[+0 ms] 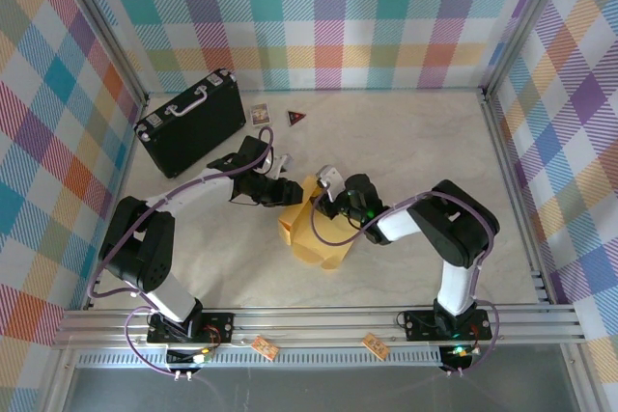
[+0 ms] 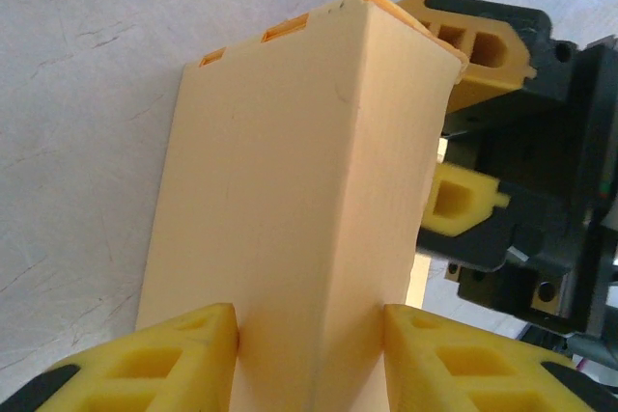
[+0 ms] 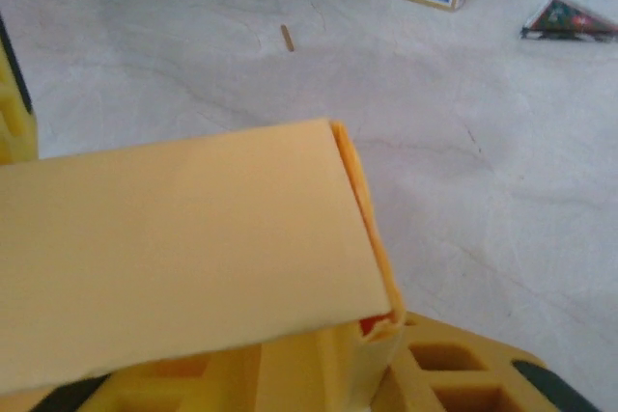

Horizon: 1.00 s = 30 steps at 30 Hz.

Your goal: Fold the paper box

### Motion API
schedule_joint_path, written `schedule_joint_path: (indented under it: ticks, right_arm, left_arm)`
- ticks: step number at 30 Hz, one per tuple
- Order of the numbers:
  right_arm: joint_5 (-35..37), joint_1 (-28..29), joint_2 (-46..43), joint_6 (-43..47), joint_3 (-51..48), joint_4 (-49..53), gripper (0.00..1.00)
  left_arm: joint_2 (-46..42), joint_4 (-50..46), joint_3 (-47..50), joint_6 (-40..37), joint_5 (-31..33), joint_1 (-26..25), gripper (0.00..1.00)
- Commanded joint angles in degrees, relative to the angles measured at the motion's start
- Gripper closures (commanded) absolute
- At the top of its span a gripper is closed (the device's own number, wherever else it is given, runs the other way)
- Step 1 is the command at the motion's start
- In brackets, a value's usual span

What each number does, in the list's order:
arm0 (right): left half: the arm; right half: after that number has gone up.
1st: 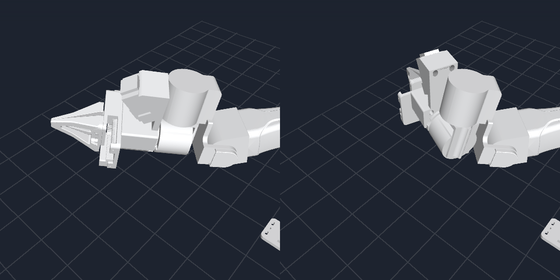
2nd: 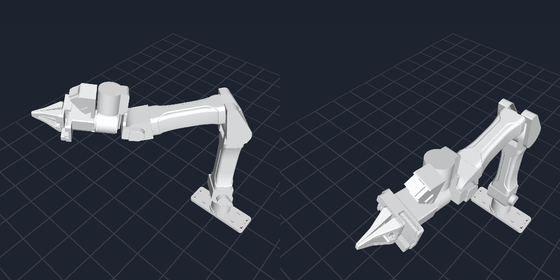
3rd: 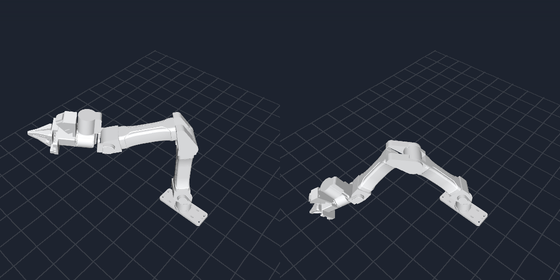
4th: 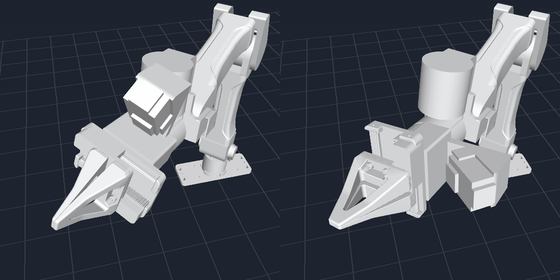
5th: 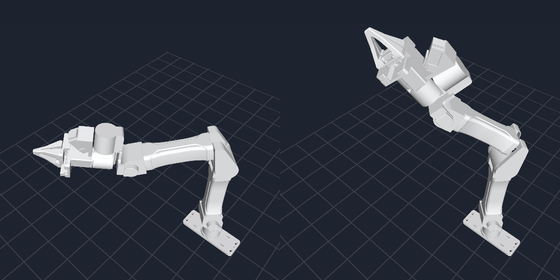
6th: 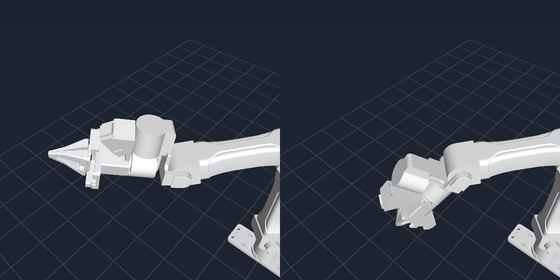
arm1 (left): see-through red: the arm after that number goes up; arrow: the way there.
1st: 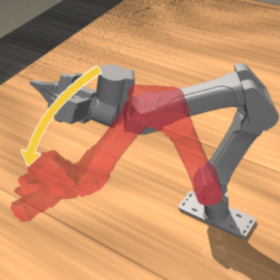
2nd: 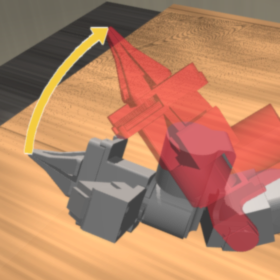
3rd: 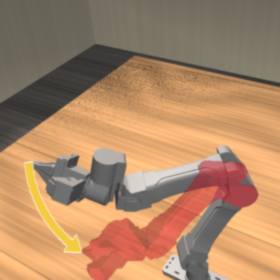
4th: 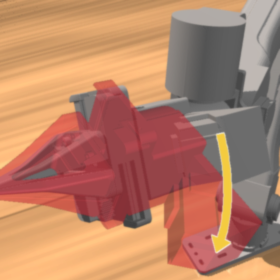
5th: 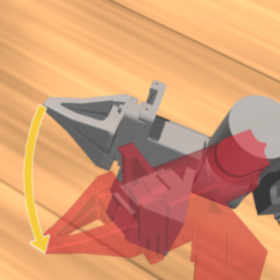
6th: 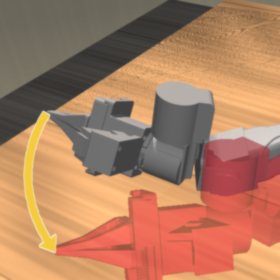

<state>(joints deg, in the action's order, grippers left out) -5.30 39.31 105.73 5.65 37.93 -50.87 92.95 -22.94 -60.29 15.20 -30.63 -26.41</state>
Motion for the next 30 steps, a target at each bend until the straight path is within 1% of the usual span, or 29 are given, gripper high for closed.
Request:
schedule_joint_path:
  ticks: [1, 5, 8, 10, 11, 18, 19, 20, 21, 22, 23, 25, 30]
  right_arm:
    - [-5.97, -0.79, -0.82, 1.29, 2.49, 2.50, 0.73]
    - [-8.04, -1.78, -0.21, 0.41, 4.45, 4.84, 0.83]
    - [-9.48, -1.87, 0.40, -1.92, 4.69, 3.47, 0.89]
    - [-11.25, -1.87, 0.85, -2.50, 4.71, 2.04, 0.98]
    - [-11.66, -1.87, 1.03, -2.80, 4.54, 1.28, 1.00]
    - [-9.50, -1.87, 0.84, -3.20, 3.91, 0.52, 1.00]
    - [-8.49, -1.87, 0.65, -3.27, 3.87, 0.76, 0.93]
    - [-7.09, -1.86, 0.24, -3.28, 3.63, 1.14, 0.75]
    - [-5.16, -1.87, -0.56, -3.59, 3.05, 1.32, 0.61]
    - [-3.74, -1.87, -1.67, -3.55, 2.04, 1.31, 0.52]
    - [-3.02, -1.87, -2.78, -3.45, 0.77, 1.28, 0.49]
    - [-2.37, -1.85, -5.83, -4.38, -2.97, -0.49, 0.45]
    - [-0.44, -1.16, -9.66, -7.56, -10.25, -4.60, 0.43]
  left_arm:
    - [2.44, -6.57, 1.01, -0.76, 2.68, 0.40, 0.58]
    - [2.11, -6.35, 1.17, -0.78, 2.69, 0.40, 0.58]
    - [2.53, -5.98, 1.28, -0.69, 2.24, 0.39, 0.58]
    - [2.76, -5.89, 1.40, -0.65, 2.33, 0.42, 0.58]
    - [2.72, -5.74, 1.43, -0.69, 2.27, 0.48, 0.58]
    - [2.39, -5.54, 1.67, -0.43, 2.68, 0.42, 0.58]
    - [2.44, -5.55, 1.67, -0.34, 2.70, 0.40, 0.58]
    - [2.50, -5.57, 1.67, -0.34, 2.80, 0.45, 0.58]
    - [2.50, -5.47, 1.73, -0.30, 2.77, 0.40, 0.58]
    - [2.50, -5.29, 1.76, -0.21, 2.84, 0.39, 0.58]
    - [2.56, -5.30, 1.76, -0.09, 2.94, 0.46, 0.58]
    - [2.50, -5.26, 1.75, -0.08, 3.08, 0.43, 0.58]
    - [2.11, -4.92, 1.89, 0.51, 3.14, 0.40, 0.58]
